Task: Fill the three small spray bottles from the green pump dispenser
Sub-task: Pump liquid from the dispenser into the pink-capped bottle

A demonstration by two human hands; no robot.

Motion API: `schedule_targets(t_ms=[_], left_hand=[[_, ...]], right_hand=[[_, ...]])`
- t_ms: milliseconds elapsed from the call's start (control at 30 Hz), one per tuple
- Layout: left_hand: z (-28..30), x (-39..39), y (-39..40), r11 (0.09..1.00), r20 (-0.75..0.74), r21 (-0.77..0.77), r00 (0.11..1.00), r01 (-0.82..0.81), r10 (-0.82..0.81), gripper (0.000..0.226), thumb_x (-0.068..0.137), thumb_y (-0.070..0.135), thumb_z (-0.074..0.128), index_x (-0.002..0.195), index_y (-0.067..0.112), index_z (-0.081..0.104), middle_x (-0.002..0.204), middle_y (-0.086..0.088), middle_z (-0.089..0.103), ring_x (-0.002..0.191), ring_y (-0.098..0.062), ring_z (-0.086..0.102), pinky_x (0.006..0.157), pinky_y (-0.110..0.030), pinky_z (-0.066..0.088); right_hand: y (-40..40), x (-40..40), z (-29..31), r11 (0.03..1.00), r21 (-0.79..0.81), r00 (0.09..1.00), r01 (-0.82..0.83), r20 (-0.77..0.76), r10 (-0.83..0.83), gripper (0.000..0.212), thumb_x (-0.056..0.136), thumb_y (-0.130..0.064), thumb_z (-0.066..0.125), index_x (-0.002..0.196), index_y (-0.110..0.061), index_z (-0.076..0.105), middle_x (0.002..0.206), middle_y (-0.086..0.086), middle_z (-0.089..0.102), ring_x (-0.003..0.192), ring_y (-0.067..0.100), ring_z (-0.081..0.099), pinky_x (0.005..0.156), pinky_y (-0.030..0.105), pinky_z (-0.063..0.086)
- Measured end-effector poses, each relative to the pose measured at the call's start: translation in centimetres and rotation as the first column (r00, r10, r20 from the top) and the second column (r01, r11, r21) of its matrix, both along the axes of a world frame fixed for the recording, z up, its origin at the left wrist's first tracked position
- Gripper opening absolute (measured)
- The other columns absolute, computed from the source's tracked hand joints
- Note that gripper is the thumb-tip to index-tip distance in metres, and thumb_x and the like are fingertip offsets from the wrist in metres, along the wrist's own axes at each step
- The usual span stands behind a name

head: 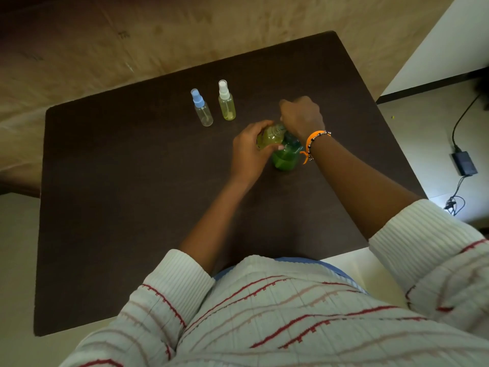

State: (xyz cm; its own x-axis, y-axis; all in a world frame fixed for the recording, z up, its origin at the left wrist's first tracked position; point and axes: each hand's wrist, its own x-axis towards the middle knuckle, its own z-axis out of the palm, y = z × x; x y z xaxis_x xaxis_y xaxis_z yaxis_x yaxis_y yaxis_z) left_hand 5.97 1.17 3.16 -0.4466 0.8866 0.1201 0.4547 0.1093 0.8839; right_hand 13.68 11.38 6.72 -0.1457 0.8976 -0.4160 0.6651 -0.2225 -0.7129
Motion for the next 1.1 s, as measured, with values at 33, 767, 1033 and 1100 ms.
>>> schedule_targets(t_ms=[33,767,1033,1100], left_hand=[[0.1,0.1,0.0,1.000,0.006,0.002,1.000,-0.002,0.002,0.050,0.067,0.010,0.080,0.114,0.004,0.063,0.108,-0.008,0.066,0.095,-0.008,0.057,0.081,-0.012,0.045],[0.0,0.2,0.1,1.000,0.044,-0.004,0.999,-0.026,0.026,0.052,0.063,0.011,0.081,0.112,0.005,0.064,0.107,-0.009,0.067,0.096,-0.014,0.061,0.082,-0.018,0.047],[0.1,0.1,0.1,1.000,0.056,0.000,0.998,-0.025,0.025,0.051,0.063,0.009,0.082,0.110,0.006,0.065,0.105,-0.005,0.067,0.094,-0.009,0.060,0.082,-0.018,0.047],[0.3,0.2,0.1,1.000,0.083,0.007,0.996,-0.023,0.022,0.050,0.063,0.009,0.082,0.111,0.008,0.065,0.103,-0.002,0.066,0.093,-0.008,0.060,0.082,-0.018,0.049]], right_hand=[[0.1,0.0,0.2,1.000,-0.021,1.000,-0.013,-0.006,0.013,0.047,0.081,-0.038,0.046,0.112,-0.009,0.068,0.116,0.011,0.067,0.105,0.032,0.061,0.087,0.034,0.046],[0.6,0.2,-1.0,0.998,0.066,0.999,0.020,0.037,-0.023,0.036,0.090,-0.037,0.047,0.099,-0.006,0.063,0.100,0.006,0.061,0.090,0.029,0.055,0.075,0.030,0.037],[0.4,-0.1,-0.3,1.000,0.011,0.999,-0.011,0.035,0.011,0.047,0.085,-0.043,0.047,0.110,-0.007,0.066,0.118,0.011,0.065,0.108,0.033,0.060,0.088,0.036,0.046],[0.6,-0.2,0.0,0.997,-0.074,0.999,-0.038,-0.006,0.038,0.053,0.085,-0.043,0.049,0.122,-0.008,0.063,0.126,0.012,0.062,0.114,0.033,0.058,0.096,0.037,0.047]])
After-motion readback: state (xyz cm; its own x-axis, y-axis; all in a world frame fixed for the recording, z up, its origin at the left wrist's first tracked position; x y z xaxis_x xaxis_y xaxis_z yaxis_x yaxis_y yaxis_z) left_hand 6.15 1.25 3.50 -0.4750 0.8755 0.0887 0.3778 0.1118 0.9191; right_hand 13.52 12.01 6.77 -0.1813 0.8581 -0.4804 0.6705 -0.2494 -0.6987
